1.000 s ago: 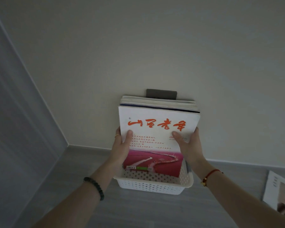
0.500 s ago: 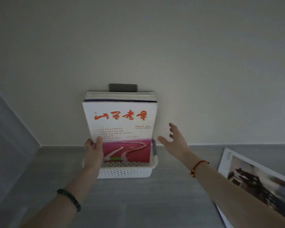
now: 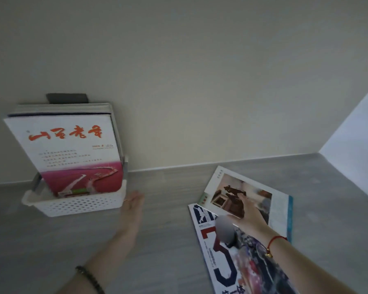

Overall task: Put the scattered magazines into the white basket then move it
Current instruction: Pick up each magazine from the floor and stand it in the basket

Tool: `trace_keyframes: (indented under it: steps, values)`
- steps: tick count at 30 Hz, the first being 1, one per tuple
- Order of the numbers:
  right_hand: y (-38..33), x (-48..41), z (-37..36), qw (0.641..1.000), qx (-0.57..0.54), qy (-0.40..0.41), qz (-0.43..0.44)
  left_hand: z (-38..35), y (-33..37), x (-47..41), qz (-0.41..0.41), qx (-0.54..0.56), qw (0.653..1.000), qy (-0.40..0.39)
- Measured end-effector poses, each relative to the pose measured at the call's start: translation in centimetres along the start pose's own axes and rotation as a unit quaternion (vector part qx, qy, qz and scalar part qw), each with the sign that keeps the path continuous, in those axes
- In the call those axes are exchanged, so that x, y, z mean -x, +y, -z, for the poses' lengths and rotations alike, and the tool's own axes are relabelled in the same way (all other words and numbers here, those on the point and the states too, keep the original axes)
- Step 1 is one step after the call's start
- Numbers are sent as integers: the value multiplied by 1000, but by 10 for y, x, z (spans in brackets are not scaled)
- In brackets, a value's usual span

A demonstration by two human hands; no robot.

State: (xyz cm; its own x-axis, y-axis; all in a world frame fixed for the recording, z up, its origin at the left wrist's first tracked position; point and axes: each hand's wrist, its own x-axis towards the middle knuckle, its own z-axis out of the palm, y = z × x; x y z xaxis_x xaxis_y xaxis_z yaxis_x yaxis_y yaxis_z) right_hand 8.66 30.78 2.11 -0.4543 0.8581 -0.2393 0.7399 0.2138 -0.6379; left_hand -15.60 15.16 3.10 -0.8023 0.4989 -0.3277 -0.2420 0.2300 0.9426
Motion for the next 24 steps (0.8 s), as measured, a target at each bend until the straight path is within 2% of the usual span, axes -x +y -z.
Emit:
trace_keyframes:
  steps: [4,6,9,11,14,18,20,24]
  values:
    - [51,3,19,998,54,-30,12,-63,-14,38,94,13,986,-134]
    - [73,2,21,993,99,-44,35,-86,-25,53,141,21,975,-169]
    - [99,2,12,976,206,-50,51,-111,-45,70,204,63,958,-192]
    - [108,2,7,966,247,-25,65,-123,-56,79,224,75,950,-203]
    - [109,-1,6,948,302,-6,95,-134,-69,90,231,91,949,-194]
    - [107,-3,7,902,403,-24,152,-138,-75,96,224,97,954,-176]
    - [105,-4,12,905,388,-27,172,-137,-75,97,225,104,954,-168]
    - [94,-1,37,961,229,-6,156,-135,-71,102,223,107,956,-161]
